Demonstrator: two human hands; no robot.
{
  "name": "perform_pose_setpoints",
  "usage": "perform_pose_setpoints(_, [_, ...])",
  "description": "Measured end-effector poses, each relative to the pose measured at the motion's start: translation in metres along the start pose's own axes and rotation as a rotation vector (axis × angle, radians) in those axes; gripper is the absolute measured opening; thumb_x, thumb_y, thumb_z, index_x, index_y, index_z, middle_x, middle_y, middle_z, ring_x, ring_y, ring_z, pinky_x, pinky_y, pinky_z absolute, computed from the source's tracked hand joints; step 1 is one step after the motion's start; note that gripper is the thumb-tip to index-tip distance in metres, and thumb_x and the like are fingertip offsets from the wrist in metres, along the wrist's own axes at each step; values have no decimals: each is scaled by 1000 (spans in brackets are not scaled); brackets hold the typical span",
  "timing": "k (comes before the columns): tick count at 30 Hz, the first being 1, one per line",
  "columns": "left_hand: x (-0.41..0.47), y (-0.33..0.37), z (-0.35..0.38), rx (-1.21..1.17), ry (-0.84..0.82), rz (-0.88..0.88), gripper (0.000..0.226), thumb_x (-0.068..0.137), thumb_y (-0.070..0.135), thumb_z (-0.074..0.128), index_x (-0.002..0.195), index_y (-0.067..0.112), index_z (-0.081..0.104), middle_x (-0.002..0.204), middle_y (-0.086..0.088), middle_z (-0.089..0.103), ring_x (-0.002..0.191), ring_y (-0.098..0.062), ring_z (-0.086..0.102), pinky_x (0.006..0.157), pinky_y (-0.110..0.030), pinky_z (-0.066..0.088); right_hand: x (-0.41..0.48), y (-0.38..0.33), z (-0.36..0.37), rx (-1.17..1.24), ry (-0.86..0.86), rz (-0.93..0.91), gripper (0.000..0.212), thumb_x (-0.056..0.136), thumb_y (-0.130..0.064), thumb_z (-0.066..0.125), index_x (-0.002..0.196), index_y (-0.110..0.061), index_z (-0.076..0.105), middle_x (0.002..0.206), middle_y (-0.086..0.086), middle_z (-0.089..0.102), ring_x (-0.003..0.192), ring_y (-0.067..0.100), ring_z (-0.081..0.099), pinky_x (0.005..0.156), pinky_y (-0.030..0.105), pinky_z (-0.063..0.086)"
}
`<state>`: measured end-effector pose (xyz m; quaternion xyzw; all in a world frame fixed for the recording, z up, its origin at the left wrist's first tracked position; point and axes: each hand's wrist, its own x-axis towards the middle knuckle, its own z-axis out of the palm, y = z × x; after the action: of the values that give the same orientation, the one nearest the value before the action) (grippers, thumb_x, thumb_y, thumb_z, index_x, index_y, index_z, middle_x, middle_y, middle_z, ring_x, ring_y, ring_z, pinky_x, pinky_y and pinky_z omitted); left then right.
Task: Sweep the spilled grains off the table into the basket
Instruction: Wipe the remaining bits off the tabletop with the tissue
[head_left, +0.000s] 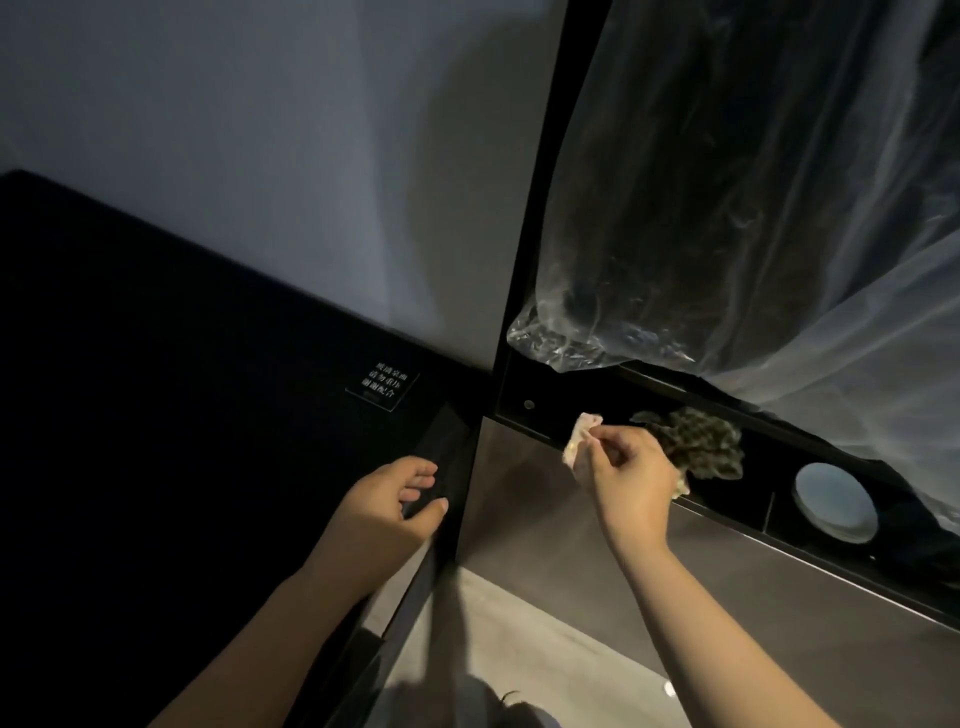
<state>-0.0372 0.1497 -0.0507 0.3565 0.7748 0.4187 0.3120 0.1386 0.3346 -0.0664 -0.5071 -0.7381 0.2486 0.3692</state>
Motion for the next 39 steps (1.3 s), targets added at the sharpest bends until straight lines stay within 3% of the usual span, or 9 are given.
perform_pose_setpoints(3, [11, -9, 16, -10, 43, -12, 35, 81, 18, 71, 113, 28, 61, 107, 10, 62, 101, -2, 59, 91, -21, 48, 20, 16, 16, 1, 17, -42, 8, 82, -9, 70, 89, -8, 74, 86, 7, 67, 77, 12, 56, 70, 6, 34])
perform_pose_setpoints(9, [23, -20, 31, 64, 74, -11, 37, 82, 24, 69, 117, 30, 60, 108, 14, 62, 100, 1, 59, 91, -22, 49, 41, 40, 45, -7, -76, -15, 16, 83, -19, 72, 83, -3, 67, 77, 15, 65, 78, 32, 61, 72, 40, 49])
perform_pose_setpoints(14, [18, -11, 37, 124, 59, -15, 37, 83, 27, 68, 119, 25, 60, 107, 13, 62, 96, 2, 59, 93, -25, 50, 19, 45, 19, 0, -118, -9, 31, 85, -11, 70, 116, -4, 67, 108, 14, 62, 105, 27, 56, 93, 27, 40])
perform_pose_setpoints(17, [15, 3, 42, 129, 39, -23, 33, 84, 26, 67, 116, 25, 60, 105, 13, 63, 93, 1, 60, 91, -27, 51, 9, 56, -12, -216, -62, -63, 30, 86, -14, 68, 115, -12, 68, 109, 12, 63, 103, 32, 53, 93, 38, 43])
perform_pose_setpoints(20, [11, 16, 48, 123, 21, -50, 31, 84, 24, 68, 114, 24, 61, 106, 13, 63, 96, 1, 59, 92, -26, 49, 12, 68, -36, -445, -62, 44, 33, 86, -21, 68, 117, -9, 66, 99, 22, 60, 89, 44, 52, 83, 43, 44])
perform_pose_setpoints(24, [8, 27, 55, 112, -5, -77, 30, 83, 23, 69, 111, 26, 61, 103, 14, 62, 96, -1, 59, 93, -30, 49, 18, 82, -45, -464, -250, 45, 27, 87, -20, 67, 108, -4, 63, 87, 25, 61, 83, 45, 57, 72, 40, 45])
perform_pose_setpoints(29, [0, 32, 53, 100, 1, -97, 30, 83, 22, 69, 112, 27, 61, 102, 15, 62, 95, -3, 59, 93, -31, 50, 17, 86, -46, -373, -329, 14, 20, 84, -5, 66, 104, -4, 69, 91, 21, 62, 83, 42, 59, 74, 36, 48])
perform_pose_setpoints(35, [-19, 42, 30, 69, 22, -143, 26, 84, 17, 68, 93, 40, 58, 100, 15, 63, 93, -4, 61, 89, -30, 51, -12, 46, -59, -95, -370, 51, 8, 86, -15, 69, 93, -12, 73, 92, 4, 64, 80, 18, 59, 69, 24, 38])
perform_pose_setpoints(39, [-37, 45, 12, 70, 98, -181, 24, 84, 19, 69, 95, 37, 58, 98, 13, 63, 92, -5, 61, 90, -31, 51, -29, 11, -60, 67, -461, 28, 6, 86, -18, 69, 90, -18, 73, 91, -5, 66, 85, 0, 57, 72, 4, 36])
